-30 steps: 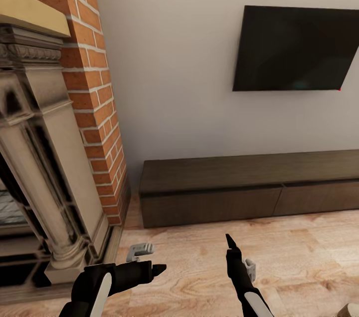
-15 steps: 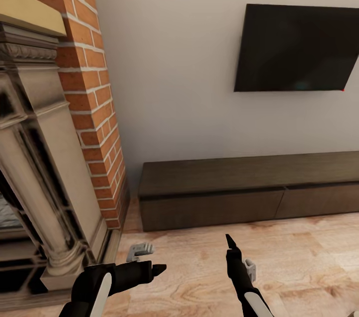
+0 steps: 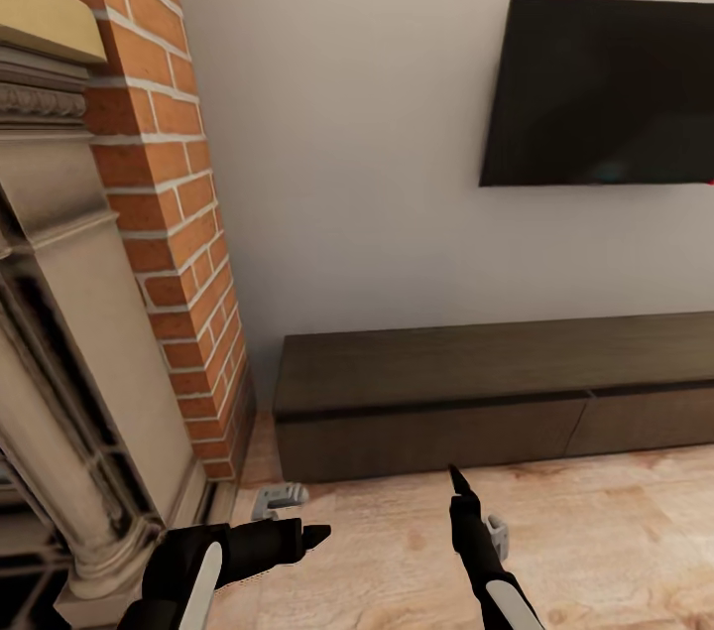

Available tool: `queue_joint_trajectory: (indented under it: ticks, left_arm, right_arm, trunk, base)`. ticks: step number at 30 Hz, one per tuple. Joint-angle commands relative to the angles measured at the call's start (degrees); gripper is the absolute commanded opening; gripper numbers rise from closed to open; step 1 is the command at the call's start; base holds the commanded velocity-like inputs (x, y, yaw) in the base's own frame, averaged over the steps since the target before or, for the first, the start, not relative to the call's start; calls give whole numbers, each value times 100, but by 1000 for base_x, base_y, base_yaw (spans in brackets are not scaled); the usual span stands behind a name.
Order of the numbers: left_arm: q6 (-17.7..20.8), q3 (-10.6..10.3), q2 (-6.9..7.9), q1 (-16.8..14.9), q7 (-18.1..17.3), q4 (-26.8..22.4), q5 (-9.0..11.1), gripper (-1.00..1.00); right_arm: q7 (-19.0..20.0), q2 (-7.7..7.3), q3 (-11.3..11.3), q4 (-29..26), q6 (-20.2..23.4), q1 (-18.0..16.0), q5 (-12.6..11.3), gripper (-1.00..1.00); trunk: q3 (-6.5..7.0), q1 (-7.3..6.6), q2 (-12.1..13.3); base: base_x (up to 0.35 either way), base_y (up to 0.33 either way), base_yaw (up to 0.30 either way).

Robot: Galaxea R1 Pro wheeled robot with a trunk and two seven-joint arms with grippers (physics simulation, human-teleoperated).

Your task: Place each of the two pumpkins and all three candles from the living room inside a cabinet in the living room (use any cabinet), then make sure every cabinet is closed, and position the cauldron so it is next to a table in the living room.

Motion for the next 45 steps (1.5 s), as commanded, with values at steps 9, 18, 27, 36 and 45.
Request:
queue_joint_trajectory:
  ticks: [9,18,27,36,45]
  left_arm:
    - [39,7,0,-3,20,-4,48,100]
    - [39,7,0,-3,20,-4,48,100]
    - [39,7,1,-3,20,-4,48,100]
    - [39,7,1,-3,20,-4,48,100]
    - [38,7,1,-3,18,-4,48,100]
  right_arm:
    - [28,3,-5,5,8,-6,-50,100]
    - [28,3,-3,5,8,-4,-50,100]
    - [28,3,-3,5,8,-4,-50,100]
    - [28,3,-4,5,8,-7,-50,100]
    - [28,-4,-8,5,8,-7,-50,100]
  trunk:
    - [-6,2,-2]
    - [-6,2,-2]
    - [-6,2,-2]
    - [-6,2,-2]
    - [-24,24,-42]
  base:
    - [216,-39,0]
    - [249,-1,0]
    - [265,0,0]
    - [83,0,0]
    - [0,0,0]
